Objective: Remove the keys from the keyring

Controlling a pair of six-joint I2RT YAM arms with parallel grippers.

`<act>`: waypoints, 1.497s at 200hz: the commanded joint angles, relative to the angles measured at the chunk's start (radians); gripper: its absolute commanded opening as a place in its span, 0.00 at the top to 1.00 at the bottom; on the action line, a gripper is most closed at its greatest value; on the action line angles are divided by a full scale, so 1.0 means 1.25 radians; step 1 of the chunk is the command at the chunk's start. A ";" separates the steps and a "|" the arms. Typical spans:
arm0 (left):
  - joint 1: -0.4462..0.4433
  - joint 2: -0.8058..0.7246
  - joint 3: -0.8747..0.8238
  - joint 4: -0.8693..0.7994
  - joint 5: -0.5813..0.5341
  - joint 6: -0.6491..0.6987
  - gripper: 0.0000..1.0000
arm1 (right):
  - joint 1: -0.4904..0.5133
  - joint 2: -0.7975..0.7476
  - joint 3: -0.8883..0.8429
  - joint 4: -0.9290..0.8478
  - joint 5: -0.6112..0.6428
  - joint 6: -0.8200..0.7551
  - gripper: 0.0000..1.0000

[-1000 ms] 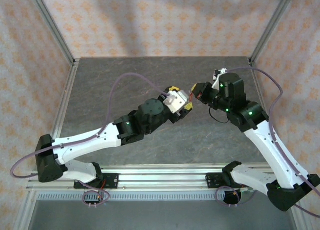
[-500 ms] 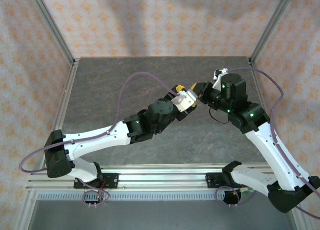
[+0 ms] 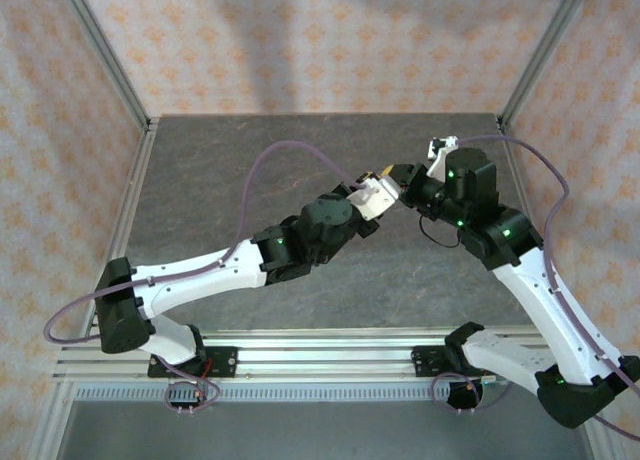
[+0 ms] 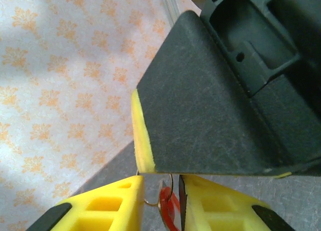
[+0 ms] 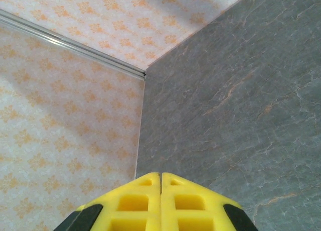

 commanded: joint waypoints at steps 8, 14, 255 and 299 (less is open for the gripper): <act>-0.005 0.016 0.030 -0.008 -0.029 0.013 0.80 | 0.007 -0.018 0.000 0.024 -0.013 0.011 0.97; -0.006 0.016 0.030 -0.008 -0.029 0.013 0.82 | 0.007 -0.018 0.000 0.024 -0.015 0.011 0.97; 0.348 -0.267 -0.149 0.016 0.851 -0.576 1.00 | -0.105 -0.062 -0.153 0.369 -0.352 -0.187 0.60; 0.365 -0.243 -0.138 0.110 1.005 -0.685 1.00 | -0.105 -0.053 -0.199 0.530 -0.509 -0.166 0.64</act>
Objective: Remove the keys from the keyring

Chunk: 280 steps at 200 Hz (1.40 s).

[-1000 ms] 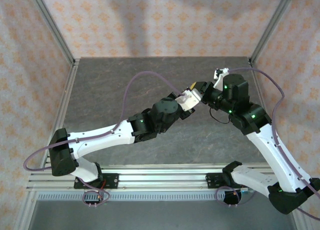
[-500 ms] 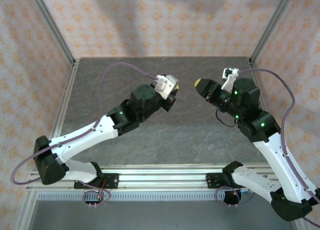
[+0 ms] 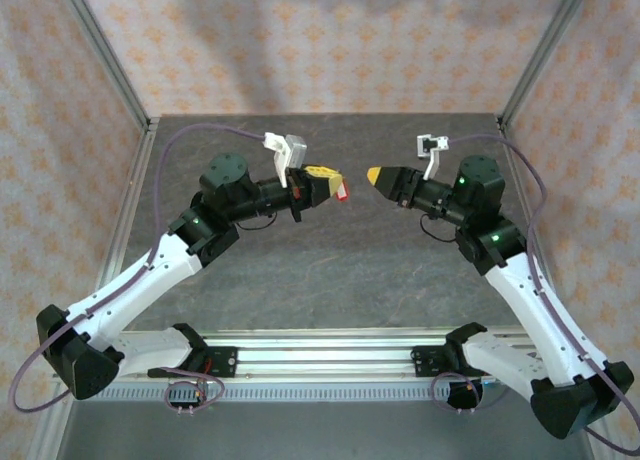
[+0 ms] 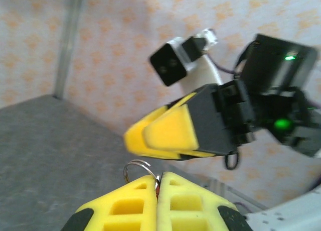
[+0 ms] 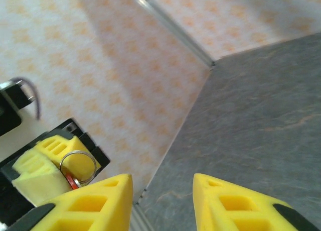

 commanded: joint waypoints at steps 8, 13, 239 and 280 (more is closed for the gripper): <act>0.006 0.020 -0.001 0.140 0.181 -0.133 1.00 | -0.003 -0.019 -0.019 0.192 -0.155 0.008 0.64; 0.007 0.026 -0.002 0.164 0.195 -0.153 1.00 | -0.003 -0.020 -0.023 0.205 -0.163 0.014 0.63; 0.010 0.098 -0.008 0.417 0.283 -0.364 1.00 | 0.063 -0.008 -0.018 0.374 -0.253 0.103 0.80; 0.011 0.098 -0.011 0.418 0.281 -0.363 1.00 | 0.068 -0.013 -0.011 0.349 -0.251 0.078 0.90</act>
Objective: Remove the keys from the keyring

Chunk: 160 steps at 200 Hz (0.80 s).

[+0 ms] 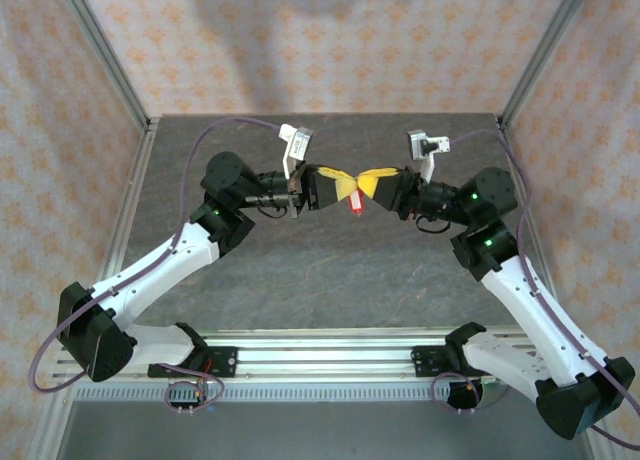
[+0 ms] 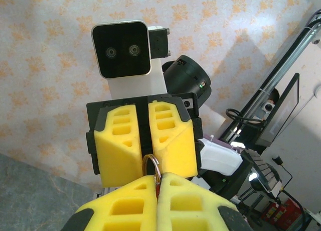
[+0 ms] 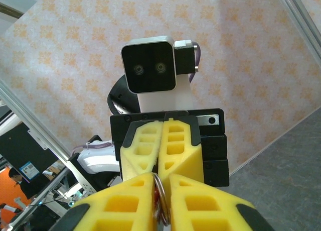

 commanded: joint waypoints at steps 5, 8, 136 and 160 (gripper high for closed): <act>-0.001 0.004 -0.001 0.044 0.010 -0.003 1.00 | 0.016 -0.007 0.026 -0.003 -0.031 -0.025 0.91; -0.001 0.004 0.000 0.042 0.010 -0.003 1.00 | 0.016 -0.007 0.026 -0.003 -0.030 -0.026 0.91; 0.087 -0.113 -0.050 -0.165 -0.082 0.113 0.70 | 0.016 -0.027 0.086 -0.281 0.077 -0.230 1.00; 0.086 -0.123 -0.004 -0.305 -0.090 0.187 0.65 | 0.017 -0.013 0.099 -0.308 0.070 -0.254 1.00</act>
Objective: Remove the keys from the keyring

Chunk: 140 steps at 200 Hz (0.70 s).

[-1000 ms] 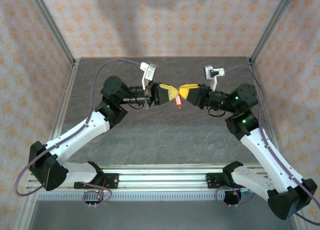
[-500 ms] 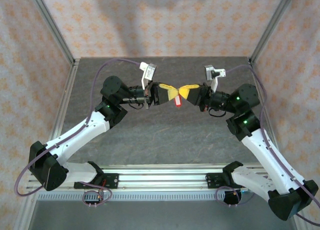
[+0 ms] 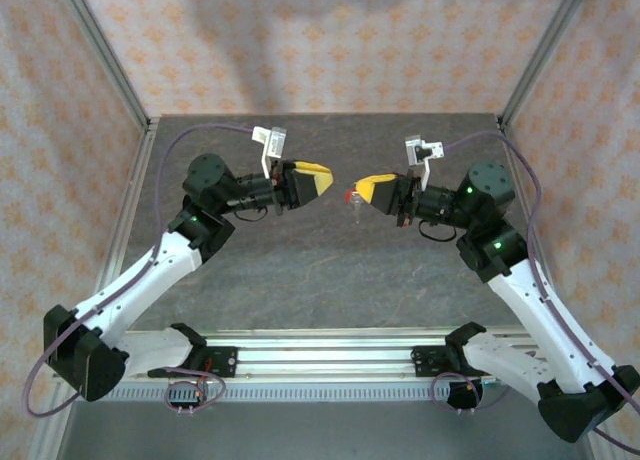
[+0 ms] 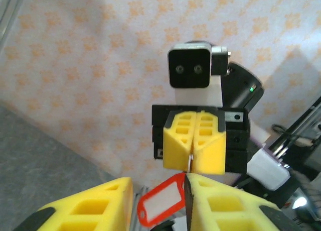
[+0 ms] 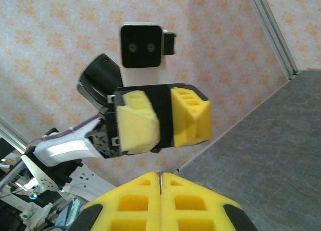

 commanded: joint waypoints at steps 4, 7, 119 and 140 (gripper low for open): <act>0.001 -0.023 0.061 -0.164 -0.021 0.123 0.64 | 0.006 0.005 0.039 -0.041 0.001 -0.058 1.00; 0.000 -0.021 0.066 -0.175 -0.021 0.131 0.64 | 0.006 0.007 0.040 -0.041 -0.001 -0.058 1.00; -0.074 0.066 0.201 -0.376 0.000 0.267 0.60 | 0.014 0.019 0.061 -0.058 -0.043 -0.074 1.00; -0.078 0.069 0.206 -0.369 0.009 0.260 0.65 | 0.016 0.023 0.064 -0.066 -0.045 -0.080 1.00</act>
